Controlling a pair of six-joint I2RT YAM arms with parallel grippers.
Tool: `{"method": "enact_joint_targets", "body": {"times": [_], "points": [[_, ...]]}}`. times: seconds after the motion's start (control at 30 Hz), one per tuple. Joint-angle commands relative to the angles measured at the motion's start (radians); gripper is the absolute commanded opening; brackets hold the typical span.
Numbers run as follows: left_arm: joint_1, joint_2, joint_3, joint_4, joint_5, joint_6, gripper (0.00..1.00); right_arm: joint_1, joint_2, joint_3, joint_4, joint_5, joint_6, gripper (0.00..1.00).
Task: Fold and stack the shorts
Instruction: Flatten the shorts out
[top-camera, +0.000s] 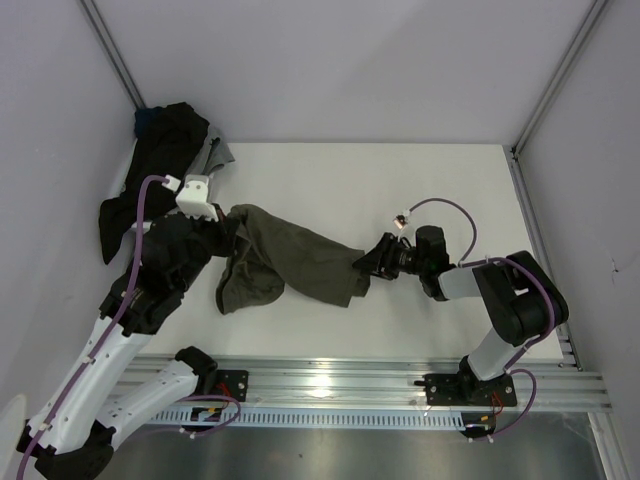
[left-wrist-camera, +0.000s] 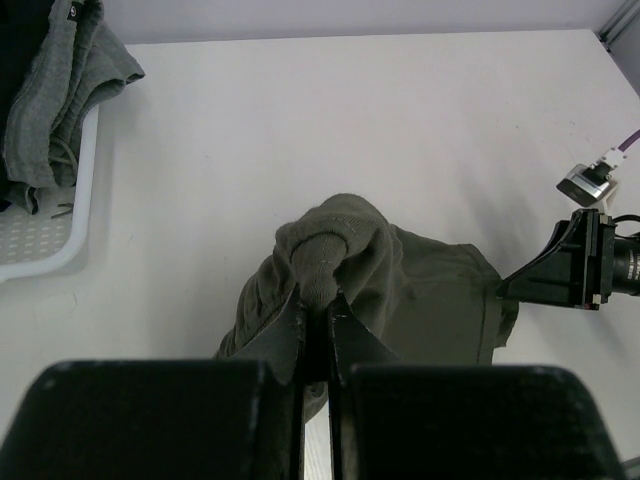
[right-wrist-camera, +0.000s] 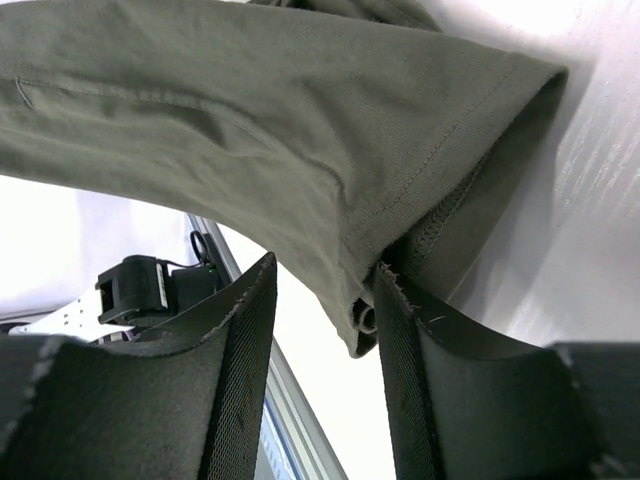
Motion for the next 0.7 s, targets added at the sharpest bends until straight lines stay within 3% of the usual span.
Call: {"method": "enact_joint_targets", "body": {"times": [0.0,0.37,0.5,0.67], "points": [[0.001,-0.013,0.005,0.051,-0.003,0.021,0.00,0.013,-0.004,0.011,0.025,-0.001,-0.003,0.45],[0.000,-0.012,0.009,0.046,-0.002,0.024,0.00,0.012,-0.010,0.057,-0.124,0.085,-0.092,0.36],[0.001,-0.007,0.009,0.045,0.001,0.024,0.01,0.012,-0.027,0.075,-0.173,0.107,-0.106,0.24],[0.001,0.000,0.011,0.046,0.007,0.024,0.01,0.015,-0.024,0.095,-0.175,0.104,-0.103,0.24]]}}
